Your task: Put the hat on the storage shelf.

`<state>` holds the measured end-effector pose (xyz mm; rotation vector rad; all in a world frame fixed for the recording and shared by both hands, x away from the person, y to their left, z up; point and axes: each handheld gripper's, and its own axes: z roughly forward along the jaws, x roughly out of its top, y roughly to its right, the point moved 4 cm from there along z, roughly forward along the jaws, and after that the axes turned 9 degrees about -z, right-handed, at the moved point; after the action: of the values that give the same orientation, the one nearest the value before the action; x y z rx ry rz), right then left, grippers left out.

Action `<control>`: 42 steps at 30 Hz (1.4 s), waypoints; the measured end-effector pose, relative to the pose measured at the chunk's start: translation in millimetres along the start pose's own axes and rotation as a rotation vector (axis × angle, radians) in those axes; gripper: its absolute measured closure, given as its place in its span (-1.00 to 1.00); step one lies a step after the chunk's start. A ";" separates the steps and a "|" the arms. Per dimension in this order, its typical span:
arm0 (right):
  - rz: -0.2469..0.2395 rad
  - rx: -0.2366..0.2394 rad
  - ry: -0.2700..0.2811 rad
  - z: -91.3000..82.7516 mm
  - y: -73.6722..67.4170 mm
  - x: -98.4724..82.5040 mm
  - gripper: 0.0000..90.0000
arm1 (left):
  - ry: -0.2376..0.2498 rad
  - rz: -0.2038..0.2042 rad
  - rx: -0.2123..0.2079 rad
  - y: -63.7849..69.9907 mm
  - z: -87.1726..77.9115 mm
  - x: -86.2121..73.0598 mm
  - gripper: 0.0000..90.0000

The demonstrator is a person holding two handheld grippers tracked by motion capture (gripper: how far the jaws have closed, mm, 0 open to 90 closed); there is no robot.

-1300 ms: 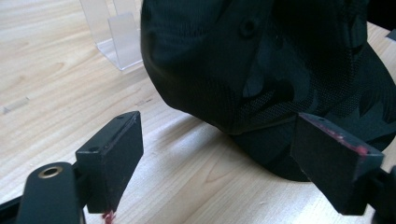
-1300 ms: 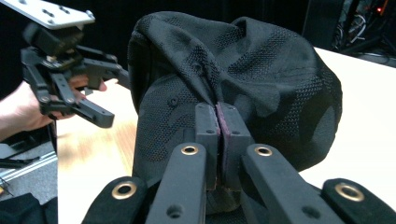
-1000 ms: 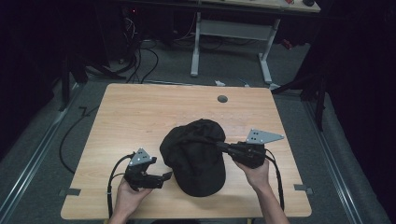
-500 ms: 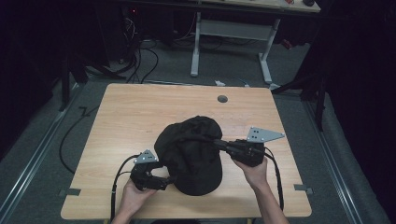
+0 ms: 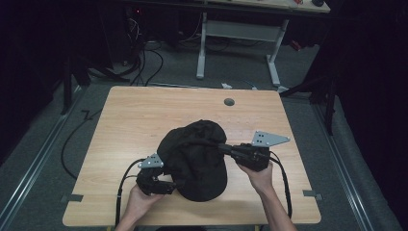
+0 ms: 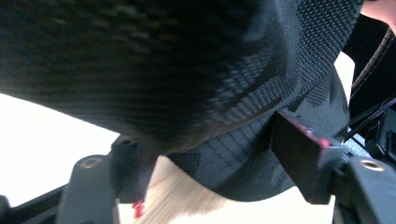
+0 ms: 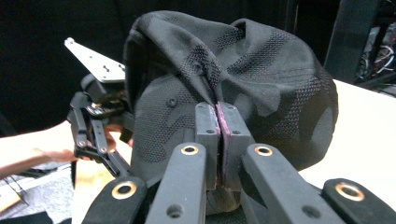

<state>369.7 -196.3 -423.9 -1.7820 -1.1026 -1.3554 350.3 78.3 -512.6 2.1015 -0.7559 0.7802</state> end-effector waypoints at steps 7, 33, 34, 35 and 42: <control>-0.032 -0.030 -0.031 0.0 1.9 -1.8 0.96 | 0.000 0.033 0.011 2.2 -7.8 -1.5 0.09; 0.040 -0.106 -0.035 2.2 19.8 -5.6 0.71 | -0.002 0.135 -0.178 34.8 -31.3 8.7 0.92; 0.047 -0.109 -0.034 2.2 20.3 -5.6 0.65 | 0.003 0.139 -0.172 35.2 -32.8 9.4 0.92; 0.055 -0.110 -0.035 2.1 21.0 -5.8 0.56 | 0.008 0.142 -0.167 35.3 -34.0 10.1 0.92; 0.077 -0.157 -0.059 0.9 20.6 -9.9 0.12 | 0.032 0.145 -0.148 36.0 -39.0 11.7 0.92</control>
<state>387.4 -207.2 -433.7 -1.9676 -0.9704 -1.3833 321.1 87.3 -467.6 1.9140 -0.9283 0.8085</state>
